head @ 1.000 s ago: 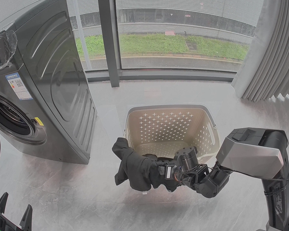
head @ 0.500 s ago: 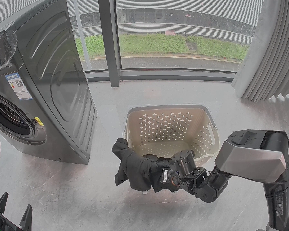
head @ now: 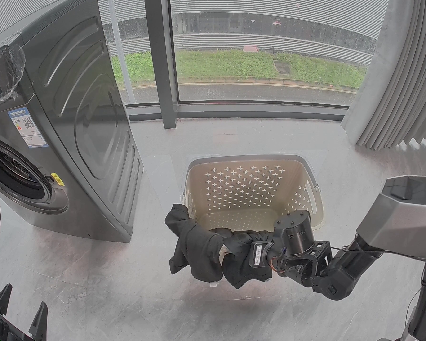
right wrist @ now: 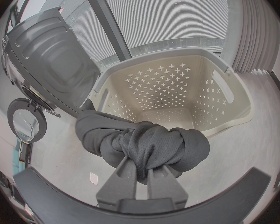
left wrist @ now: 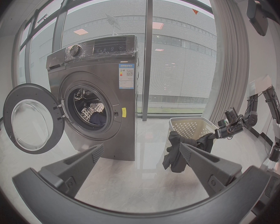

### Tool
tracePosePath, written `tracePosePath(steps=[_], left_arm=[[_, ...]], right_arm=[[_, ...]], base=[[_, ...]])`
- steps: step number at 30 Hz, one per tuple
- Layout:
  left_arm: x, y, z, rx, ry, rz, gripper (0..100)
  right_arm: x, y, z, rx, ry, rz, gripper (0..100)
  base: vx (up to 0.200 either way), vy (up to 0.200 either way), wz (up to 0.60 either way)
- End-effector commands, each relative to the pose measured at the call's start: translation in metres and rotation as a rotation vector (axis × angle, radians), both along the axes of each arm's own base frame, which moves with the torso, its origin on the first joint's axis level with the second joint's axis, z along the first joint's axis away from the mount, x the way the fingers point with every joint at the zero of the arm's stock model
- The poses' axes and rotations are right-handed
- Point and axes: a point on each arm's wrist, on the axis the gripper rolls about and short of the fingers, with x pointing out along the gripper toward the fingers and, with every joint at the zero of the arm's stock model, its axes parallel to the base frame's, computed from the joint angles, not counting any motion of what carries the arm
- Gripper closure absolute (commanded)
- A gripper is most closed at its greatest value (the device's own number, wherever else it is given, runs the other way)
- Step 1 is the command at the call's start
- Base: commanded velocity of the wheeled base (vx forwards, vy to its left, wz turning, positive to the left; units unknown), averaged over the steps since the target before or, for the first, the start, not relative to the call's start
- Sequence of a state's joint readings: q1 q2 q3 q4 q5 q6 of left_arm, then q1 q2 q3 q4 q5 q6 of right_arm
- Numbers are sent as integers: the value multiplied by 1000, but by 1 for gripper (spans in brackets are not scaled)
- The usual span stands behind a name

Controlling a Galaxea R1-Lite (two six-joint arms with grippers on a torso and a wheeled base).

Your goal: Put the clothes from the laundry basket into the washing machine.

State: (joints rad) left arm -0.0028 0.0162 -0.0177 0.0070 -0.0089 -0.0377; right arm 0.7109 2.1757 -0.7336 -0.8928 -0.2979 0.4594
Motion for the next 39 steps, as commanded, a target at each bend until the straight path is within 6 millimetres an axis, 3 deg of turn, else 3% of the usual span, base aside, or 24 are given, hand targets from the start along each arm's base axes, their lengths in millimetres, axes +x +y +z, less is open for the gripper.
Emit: tracePosePath(steps=[1, 8, 15, 24, 29, 39], left_arm=[[0, 0, -4, 1, 1, 1, 0], [0, 0, -4, -1, 1, -1, 0], [0, 0, -4, -1, 1, 3, 0], [0, 0, -4, -4, -1, 7, 0], [0, 0, -4, -4, -1, 7, 0], [0, 0, -4, -4, -1, 7, 0]], right_arm=[[-11, -6, 30, 43, -53, 7, 100], [-19, -15, 73, 109, -155, 12, 100], [-30, -37, 122, 182, -288, 1, 100], [-64, -67, 178, 280, -475, 50, 100], [-86, -83, 189, 192, -612, 140, 100], [-88, -94, 197, 144, -691, 87, 100]], base=[[0, 0, 0], [0, 0, 0], [0, 0, 0], [0, 0, 0], [0, 0, 0], [0, 0, 0]])
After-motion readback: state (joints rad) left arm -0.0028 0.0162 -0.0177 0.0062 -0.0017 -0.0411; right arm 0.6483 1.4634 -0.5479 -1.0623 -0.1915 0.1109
